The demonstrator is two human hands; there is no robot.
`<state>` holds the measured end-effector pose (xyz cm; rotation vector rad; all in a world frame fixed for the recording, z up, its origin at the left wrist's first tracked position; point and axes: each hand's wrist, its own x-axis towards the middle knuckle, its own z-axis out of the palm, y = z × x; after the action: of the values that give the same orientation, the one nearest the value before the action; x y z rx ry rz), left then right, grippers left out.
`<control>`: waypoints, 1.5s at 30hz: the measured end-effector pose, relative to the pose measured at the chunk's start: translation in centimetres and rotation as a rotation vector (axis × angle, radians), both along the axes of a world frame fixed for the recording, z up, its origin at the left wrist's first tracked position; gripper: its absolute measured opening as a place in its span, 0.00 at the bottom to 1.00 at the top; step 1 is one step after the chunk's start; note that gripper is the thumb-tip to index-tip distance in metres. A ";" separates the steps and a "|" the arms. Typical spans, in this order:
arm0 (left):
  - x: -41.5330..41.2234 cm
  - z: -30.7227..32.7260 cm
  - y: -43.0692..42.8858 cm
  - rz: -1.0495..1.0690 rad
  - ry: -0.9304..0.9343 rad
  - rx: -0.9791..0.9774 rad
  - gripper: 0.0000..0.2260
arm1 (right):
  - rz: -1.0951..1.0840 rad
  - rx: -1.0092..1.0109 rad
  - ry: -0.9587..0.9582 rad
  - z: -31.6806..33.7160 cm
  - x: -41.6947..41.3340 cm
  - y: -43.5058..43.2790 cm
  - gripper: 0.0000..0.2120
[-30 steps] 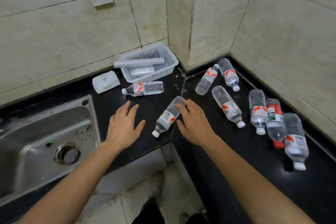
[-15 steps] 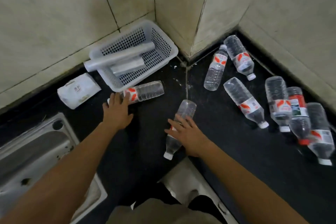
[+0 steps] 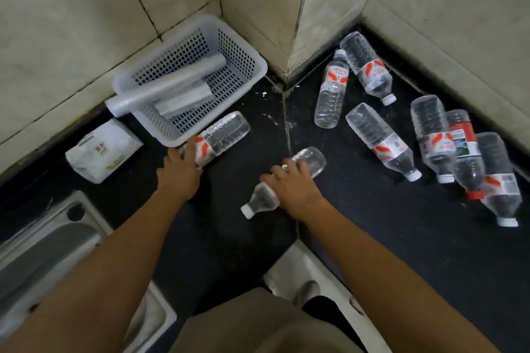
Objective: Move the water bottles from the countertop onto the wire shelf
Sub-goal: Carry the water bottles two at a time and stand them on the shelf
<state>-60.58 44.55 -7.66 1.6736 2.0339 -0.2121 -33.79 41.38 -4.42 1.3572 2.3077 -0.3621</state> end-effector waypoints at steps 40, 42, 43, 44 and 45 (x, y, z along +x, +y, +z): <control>26.2 10.9 -6.1 -0.482 -0.590 0.293 0.14 | -1.238 0.196 1.006 1.6 17.6 -17.1 0.44; 25.9 10.4 -5.6 -0.511 -0.616 0.305 0.15 | -1.329 0.273 1.012 1.6 17.1 -17.1 0.43; 25.8 10.2 -5.3 -0.524 -0.642 0.315 0.16 | -1.372 0.318 1.003 1.6 16.8 -17.1 0.42; 25.7 9.9 -5.0 -0.539 -0.671 0.319 0.16 | -1.407 0.350 0.986 1.6 16.5 -17.2 0.40; 25.7 9.6 -4.7 -0.548 -0.699 0.314 0.17 | -1.430 0.369 0.968 1.7 16.1 -17.4 0.39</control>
<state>-34.88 39.80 1.97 2.0831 1.1129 0.4779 -17.64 24.03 -2.71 3.4301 1.4177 -1.2353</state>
